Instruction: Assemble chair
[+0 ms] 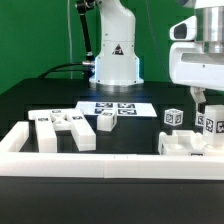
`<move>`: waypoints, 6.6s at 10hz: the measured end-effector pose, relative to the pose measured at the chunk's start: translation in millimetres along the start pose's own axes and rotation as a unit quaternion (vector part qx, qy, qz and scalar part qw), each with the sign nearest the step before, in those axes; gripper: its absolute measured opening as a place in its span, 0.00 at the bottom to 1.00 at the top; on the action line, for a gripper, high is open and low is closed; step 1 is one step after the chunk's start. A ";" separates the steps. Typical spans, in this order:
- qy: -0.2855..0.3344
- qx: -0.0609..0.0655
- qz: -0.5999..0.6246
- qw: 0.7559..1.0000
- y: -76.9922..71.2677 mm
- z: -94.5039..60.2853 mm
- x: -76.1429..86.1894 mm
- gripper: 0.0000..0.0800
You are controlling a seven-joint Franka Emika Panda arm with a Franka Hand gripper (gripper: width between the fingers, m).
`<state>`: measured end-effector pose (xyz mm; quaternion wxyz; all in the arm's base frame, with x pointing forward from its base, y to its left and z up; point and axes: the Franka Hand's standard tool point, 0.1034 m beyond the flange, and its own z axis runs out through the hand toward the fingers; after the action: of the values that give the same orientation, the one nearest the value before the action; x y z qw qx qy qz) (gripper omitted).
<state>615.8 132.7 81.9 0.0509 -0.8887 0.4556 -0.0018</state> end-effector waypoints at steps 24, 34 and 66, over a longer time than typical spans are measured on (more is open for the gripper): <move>0.014 -0.006 -0.384 0.923 1.8 -0.3 5.6 0.36; 0.013 0.001 0.046 0.999 3.7 1.1 7.2 0.36; 0.019 -0.002 -0.395 0.918 1.1 0.5 6.5 0.36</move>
Offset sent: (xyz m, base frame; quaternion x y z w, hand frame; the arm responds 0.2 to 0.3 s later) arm 0.0020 -0.0012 -0.0001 0.0018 0.0066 -0.2184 0.9758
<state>618.8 126.9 81.0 0.0356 -0.9964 0.0680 -0.0372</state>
